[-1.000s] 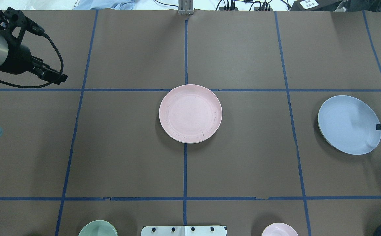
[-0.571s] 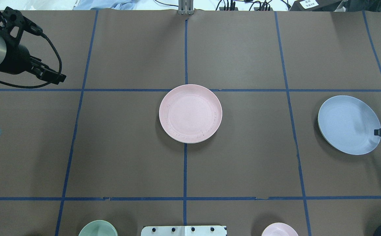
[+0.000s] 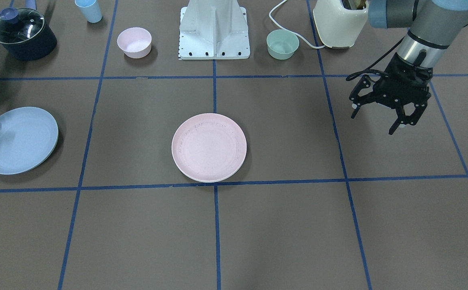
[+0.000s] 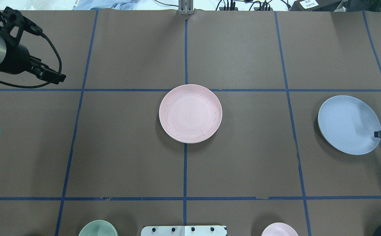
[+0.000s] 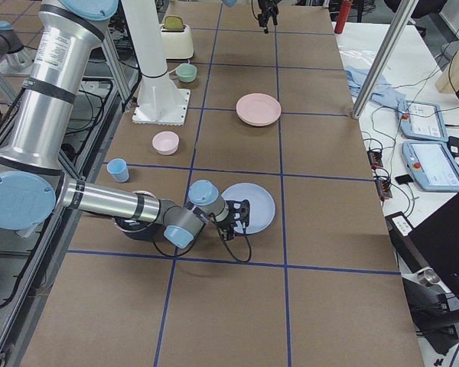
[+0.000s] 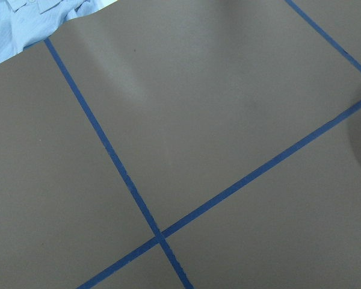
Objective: Stack three plates with pink and blue
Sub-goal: 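Reach the right gripper to the light blue plate rim and grasp it, then lift the light blue plate with the right gripper toward the pink plate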
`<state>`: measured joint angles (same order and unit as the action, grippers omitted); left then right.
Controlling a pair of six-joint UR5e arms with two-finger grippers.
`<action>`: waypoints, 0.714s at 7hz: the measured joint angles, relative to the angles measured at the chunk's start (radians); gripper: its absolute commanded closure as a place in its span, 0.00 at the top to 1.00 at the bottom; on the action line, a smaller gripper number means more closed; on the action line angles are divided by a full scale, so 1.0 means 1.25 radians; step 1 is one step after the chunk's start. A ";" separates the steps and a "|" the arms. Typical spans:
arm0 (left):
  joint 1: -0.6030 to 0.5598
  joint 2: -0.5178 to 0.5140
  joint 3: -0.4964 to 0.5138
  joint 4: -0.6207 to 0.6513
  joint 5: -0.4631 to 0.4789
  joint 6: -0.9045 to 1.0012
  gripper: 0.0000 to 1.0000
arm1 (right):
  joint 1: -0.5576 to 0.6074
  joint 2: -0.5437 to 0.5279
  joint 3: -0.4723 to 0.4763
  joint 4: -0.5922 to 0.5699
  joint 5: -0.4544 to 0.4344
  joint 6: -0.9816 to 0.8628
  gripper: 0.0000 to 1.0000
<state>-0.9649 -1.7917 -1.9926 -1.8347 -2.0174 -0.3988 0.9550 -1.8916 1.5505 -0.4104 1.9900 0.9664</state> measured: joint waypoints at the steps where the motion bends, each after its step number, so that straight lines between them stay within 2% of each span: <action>1: 0.000 0.000 0.000 0.000 0.000 0.000 1.00 | 0.000 0.001 0.001 0.000 0.000 0.000 0.00; 3: 0.000 0.000 0.000 0.000 0.000 -0.001 1.00 | 0.000 0.013 0.035 -0.004 0.007 0.000 0.00; 4: 0.000 0.000 0.000 0.000 0.000 -0.003 1.00 | 0.006 0.030 0.078 -0.030 0.023 0.001 0.00; 5: 0.000 0.000 0.000 0.000 -0.001 -0.004 1.00 | 0.017 0.058 0.143 -0.103 0.048 0.009 0.00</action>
<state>-0.9653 -1.7917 -1.9927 -1.8346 -2.0182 -0.4042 0.9759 -1.8187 1.7297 -0.5390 2.0505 0.9776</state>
